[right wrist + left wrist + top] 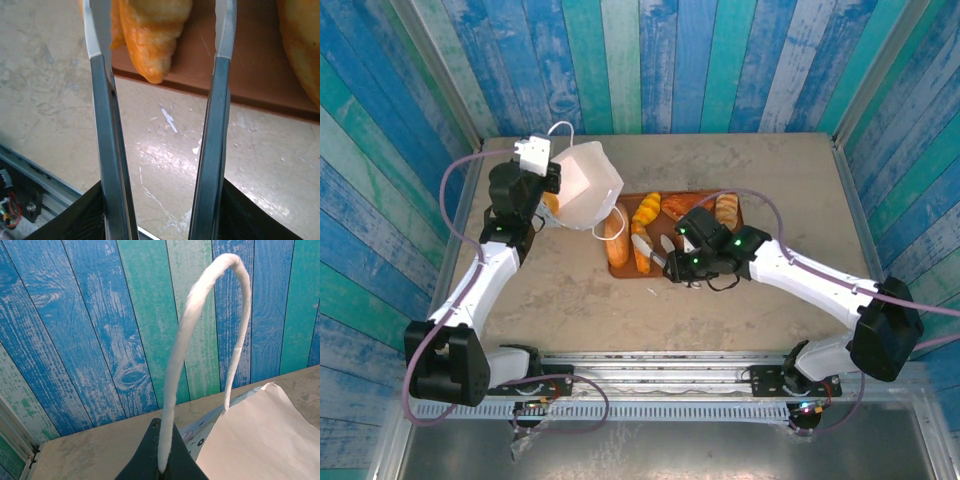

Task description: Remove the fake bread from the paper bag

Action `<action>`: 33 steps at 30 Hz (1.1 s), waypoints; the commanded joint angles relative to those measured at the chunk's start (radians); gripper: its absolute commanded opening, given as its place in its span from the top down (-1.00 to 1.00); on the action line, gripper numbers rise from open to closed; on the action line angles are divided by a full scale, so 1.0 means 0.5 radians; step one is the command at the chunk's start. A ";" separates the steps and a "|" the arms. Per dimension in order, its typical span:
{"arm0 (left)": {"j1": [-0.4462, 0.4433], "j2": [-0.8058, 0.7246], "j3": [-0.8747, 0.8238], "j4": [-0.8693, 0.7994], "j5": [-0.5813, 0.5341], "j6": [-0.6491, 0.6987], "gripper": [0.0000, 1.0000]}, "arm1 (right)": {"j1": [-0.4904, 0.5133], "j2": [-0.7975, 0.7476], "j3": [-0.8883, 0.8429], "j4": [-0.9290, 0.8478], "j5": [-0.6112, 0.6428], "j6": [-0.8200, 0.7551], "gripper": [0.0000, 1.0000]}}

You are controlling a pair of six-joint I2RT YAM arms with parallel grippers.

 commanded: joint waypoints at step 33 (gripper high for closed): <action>0.010 0.023 0.065 0.027 0.045 -0.042 0.99 | 0.300 0.164 0.471 -0.772 0.849 -0.100 0.32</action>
